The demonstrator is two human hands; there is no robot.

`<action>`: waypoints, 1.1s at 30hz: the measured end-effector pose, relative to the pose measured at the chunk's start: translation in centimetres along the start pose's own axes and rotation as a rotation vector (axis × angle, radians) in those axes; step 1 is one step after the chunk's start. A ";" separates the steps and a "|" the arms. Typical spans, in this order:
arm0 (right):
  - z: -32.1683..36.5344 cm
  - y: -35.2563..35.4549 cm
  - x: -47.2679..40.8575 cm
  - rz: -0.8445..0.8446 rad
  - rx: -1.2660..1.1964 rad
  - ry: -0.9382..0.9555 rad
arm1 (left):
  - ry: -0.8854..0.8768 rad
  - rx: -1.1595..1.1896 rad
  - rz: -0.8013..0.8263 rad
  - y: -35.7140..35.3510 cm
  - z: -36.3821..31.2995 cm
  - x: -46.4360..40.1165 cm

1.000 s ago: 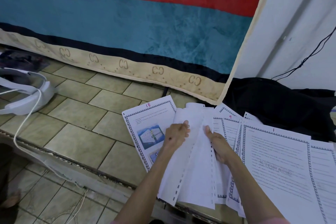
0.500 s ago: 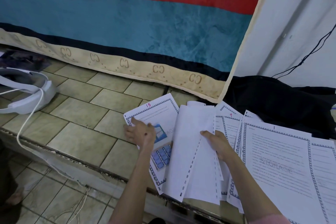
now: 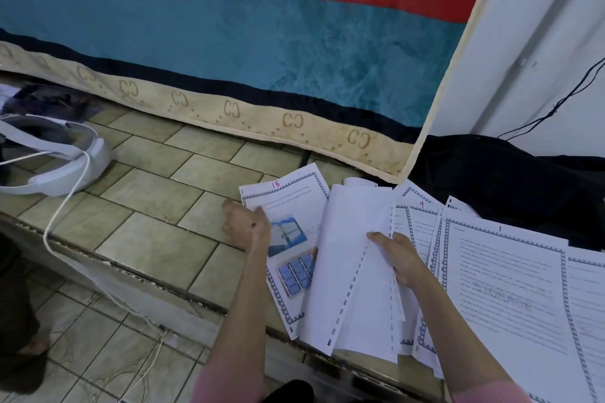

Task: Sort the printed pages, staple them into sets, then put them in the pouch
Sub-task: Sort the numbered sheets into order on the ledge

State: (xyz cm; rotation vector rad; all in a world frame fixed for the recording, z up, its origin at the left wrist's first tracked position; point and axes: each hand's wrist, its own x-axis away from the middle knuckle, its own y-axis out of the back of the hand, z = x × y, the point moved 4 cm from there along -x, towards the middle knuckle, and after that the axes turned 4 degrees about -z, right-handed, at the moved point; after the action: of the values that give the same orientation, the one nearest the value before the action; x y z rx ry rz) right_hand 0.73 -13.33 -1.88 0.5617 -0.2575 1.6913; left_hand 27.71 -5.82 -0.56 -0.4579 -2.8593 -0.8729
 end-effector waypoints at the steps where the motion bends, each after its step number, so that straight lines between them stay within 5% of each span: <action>1: 0.0 0.1 0.1 0.005 -0.003 0.000 | 0.015 0.064 0.003 0.4 -0.2 -0.3; 5: 0.4 -0.1 0.7 0.061 -0.037 0.016 | -0.013 0.159 0.075 1.1 -0.7 -0.7; 9: 1.4 -0.2 0.9 0.199 -0.308 0.039 | -0.059 -0.039 0.088 1.7 -0.9 -0.5; 13: 3.7 -1.1 1.9 0.373 -0.429 0.037 | -0.191 -0.063 0.333 1.6 -3.3 -1.3; 16: 4.8 -3.0 3.0 0.321 -0.024 0.052 | -0.238 -0.012 0.455 2.4 -5.4 -1.3; 21: 3.0 -7.1 2.9 0.264 1.001 0.273 | -0.524 -0.128 0.304 2.5 -7.9 1.9; 24: 2.0 -7.1 2.0 0.208 1.100 0.340 | -0.631 -0.193 0.466 -1.2 -6.9 5.4; 26: 2.2 -6.1 2.3 0.206 0.864 0.380 | -0.697 -0.297 0.602 -4.0 -5.0 7.7; 29: 2.3 -2.1 2.7 -0.069 0.529 0.449 | -0.811 -0.489 0.771 -7.0 -1.6 9.8; 33: -0.1 4.0 2.4 -0.601 0.881 0.370 | -0.896 -0.819 0.723 -7.4 0.0 7.7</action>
State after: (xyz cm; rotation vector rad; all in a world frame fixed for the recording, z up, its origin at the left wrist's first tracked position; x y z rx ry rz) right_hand -3.47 -12.05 -0.25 0.8369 0.8874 1.2133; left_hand 18.03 -9.73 -2.98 -2.2473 -2.3051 -1.9459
